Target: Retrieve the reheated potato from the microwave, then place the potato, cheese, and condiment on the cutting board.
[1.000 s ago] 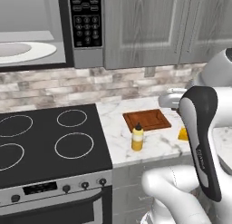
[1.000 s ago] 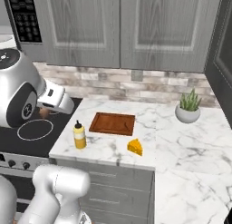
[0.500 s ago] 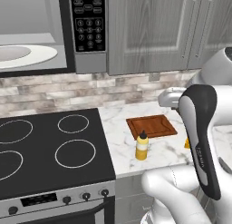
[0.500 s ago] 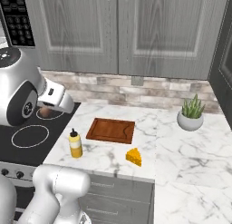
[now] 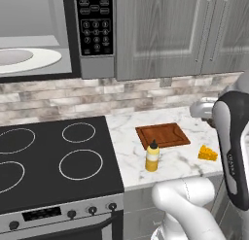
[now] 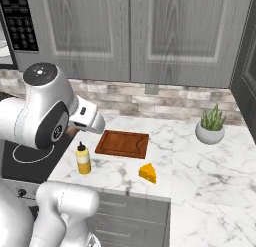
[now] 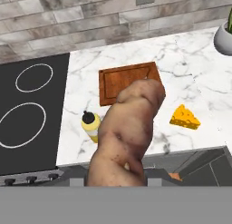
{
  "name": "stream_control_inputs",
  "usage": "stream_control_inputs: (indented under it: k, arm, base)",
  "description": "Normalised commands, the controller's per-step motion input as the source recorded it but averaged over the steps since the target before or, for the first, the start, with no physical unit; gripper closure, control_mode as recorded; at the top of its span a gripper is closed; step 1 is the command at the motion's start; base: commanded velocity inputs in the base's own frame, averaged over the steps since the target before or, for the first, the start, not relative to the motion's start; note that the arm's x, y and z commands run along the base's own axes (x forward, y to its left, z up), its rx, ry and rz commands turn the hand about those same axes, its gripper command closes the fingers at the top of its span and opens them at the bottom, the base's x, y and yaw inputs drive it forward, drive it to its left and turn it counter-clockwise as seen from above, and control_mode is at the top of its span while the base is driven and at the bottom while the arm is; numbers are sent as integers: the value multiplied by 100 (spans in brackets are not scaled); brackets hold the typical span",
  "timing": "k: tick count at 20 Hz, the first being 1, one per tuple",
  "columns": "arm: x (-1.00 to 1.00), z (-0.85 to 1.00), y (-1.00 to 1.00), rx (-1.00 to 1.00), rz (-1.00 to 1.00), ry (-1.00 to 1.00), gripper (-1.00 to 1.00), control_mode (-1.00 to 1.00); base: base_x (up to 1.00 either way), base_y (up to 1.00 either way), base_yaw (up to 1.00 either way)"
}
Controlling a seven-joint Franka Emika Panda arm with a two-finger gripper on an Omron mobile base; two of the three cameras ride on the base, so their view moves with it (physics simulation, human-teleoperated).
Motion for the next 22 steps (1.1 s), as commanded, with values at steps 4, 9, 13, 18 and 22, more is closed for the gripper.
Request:
stream_control_inputs:
  k: [4, 9, 13, 18, 22]
  arm:
    - [23, -50, -56, 5, 0, 1, 100, -100]
    - [78, -64, -3, 1, 0, 4, 100, -100]
    - [100, -75, 4, 0, 0, 12, 100, -100]
    - [100, -73, 0, 1, 0, 15, 100, -100]
    - [99, -60, 3, 3, 0, 13, 100, -100]
  base:
    - [0, 0, 0]
    - [0, 0, 0]
    - [0, 0, 0]
    - [0, 0, 0]
    - [0, 0, 0]
